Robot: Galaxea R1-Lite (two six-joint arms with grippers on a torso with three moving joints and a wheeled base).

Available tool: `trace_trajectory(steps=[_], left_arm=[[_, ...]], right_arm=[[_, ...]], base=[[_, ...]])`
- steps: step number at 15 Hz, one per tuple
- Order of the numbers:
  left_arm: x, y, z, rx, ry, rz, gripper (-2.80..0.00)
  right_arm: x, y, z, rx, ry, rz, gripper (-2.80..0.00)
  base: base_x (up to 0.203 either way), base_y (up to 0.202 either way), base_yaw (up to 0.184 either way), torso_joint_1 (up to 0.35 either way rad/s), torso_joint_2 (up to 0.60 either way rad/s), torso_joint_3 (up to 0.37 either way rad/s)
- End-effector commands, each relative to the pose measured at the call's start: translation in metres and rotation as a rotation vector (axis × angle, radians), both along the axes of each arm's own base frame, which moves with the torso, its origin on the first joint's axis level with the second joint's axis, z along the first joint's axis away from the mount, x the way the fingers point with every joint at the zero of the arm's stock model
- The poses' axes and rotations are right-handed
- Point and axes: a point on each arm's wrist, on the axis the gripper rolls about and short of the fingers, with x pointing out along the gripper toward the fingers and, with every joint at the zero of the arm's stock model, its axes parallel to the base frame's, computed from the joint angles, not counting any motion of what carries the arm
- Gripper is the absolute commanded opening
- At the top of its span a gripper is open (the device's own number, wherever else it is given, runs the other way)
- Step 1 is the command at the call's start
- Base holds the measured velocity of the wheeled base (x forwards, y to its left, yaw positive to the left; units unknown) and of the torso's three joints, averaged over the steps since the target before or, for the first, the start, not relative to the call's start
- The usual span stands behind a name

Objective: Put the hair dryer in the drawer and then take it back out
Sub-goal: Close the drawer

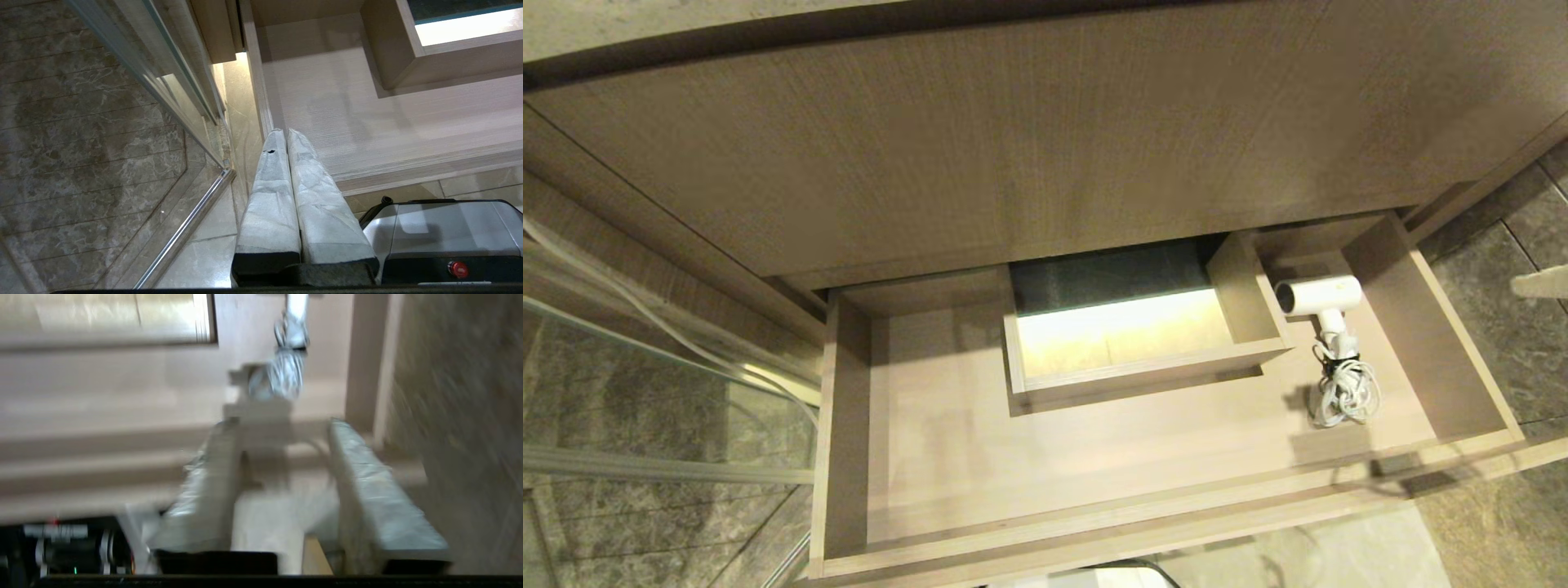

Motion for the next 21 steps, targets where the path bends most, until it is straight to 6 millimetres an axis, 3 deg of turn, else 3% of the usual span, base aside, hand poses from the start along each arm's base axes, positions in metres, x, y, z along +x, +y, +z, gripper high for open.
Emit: trace_trajectory(steps=[1,3,7,10,16,18,21], left_arm=[[0.000,0.000,0.000,0.000,-0.001,0.001,-2.80],[0.000,0.000,0.000,0.000,-0.001,0.001,-2.80],[0.000,0.000,0.000,0.000,-0.001,0.001,-2.80],[0.000,0.000,0.000,0.000,-0.001,0.001,-2.80],[0.000,0.000,0.000,0.000,-0.001,0.001,-2.80],[0.000,0.000,0.000,0.000,-0.001,0.001,-2.80],[0.000,0.000,0.000,0.000,-0.001,0.001,-2.80]], right_arm=[[-0.082,0.017,0.017,-0.038,-0.071,-0.035,-2.80],[-0.107,0.018,0.014,-0.058,-0.035,-0.119,-2.80],[-0.121,0.015,0.007,-0.127,-0.025,-0.190,-2.80],[-0.109,0.004,-0.017,-0.147,0.067,-0.293,-2.80],[-0.067,-0.016,-0.044,-0.153,0.167,-0.291,-2.80],[-0.062,-0.022,-0.054,-0.254,0.269,-0.329,-2.80],[-0.062,-0.019,-0.073,-0.206,0.349,-0.272,-2.80]], base=[[0.000,0.000,0.000,0.000,0.00,0.000],[0.000,0.000,0.000,0.000,0.00,0.000],[0.000,0.000,0.000,0.000,0.00,0.000],[0.000,0.000,0.000,0.000,0.00,0.000],[0.000,0.000,0.000,0.000,0.00,0.000],[0.000,0.000,0.000,0.000,0.00,0.000],[0.000,0.000,0.000,0.000,0.00,0.000]])
